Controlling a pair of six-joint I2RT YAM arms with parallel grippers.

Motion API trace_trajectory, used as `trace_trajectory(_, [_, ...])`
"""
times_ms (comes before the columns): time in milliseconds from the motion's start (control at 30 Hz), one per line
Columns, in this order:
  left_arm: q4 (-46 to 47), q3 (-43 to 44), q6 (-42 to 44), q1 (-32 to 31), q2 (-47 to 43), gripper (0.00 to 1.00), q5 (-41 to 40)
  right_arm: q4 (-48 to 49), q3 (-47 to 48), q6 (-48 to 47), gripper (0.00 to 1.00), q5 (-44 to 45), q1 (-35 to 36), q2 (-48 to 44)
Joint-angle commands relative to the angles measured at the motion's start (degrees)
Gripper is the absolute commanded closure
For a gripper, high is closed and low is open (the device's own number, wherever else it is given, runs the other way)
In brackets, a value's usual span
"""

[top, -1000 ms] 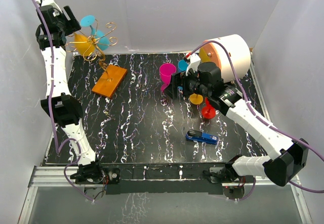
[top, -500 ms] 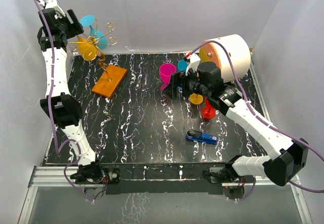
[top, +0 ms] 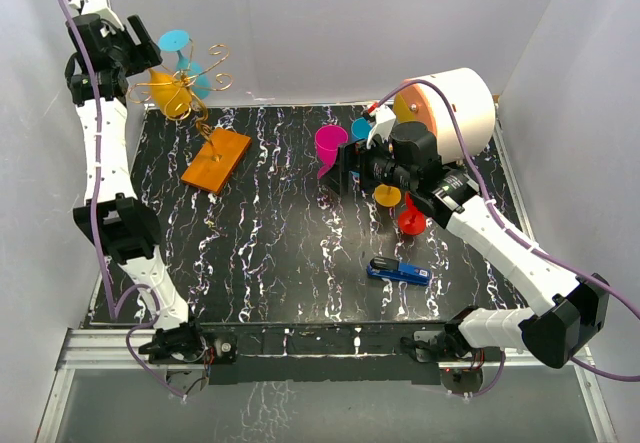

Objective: Take the wine glass off the wine glass rack

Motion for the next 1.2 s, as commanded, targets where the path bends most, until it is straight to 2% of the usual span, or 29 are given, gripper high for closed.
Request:
trace_trajectory(0, [-0.2, -2.1, 0.8, 0.3, -6.0, 0.45, -0.5, 3.7, -0.3, 0.5, 0.03, -0.7, 0.1, -2.1])
trace_trajectory(167, [-1.1, -5.1, 1.4, 0.3, -8.4, 0.46, -4.3, 3.7, -0.7, 0.7, 0.03, -1.1, 0.1, -2.4])
trace_trajectory(633, [-0.2, -12.8, 2.1, 0.2, -17.7, 0.46, -24.9, 4.1, -1.0, 1.3, 0.03, -2.0, 0.1, -2.6])
trace_trajectory(1000, [-0.4, -14.7, 3.7, 0.3, -29.4, 0.47, -29.9, 4.5, -1.0, 2.6, 0.03, -3.9, 0.1, -1.8])
trace_trajectory(1167, [-2.4, -15.1, 1.1, 0.3, -36.5, 0.47, -25.6, 5.0, -0.8, 4.0, 0.03, -5.8, 0.1, -1.1])
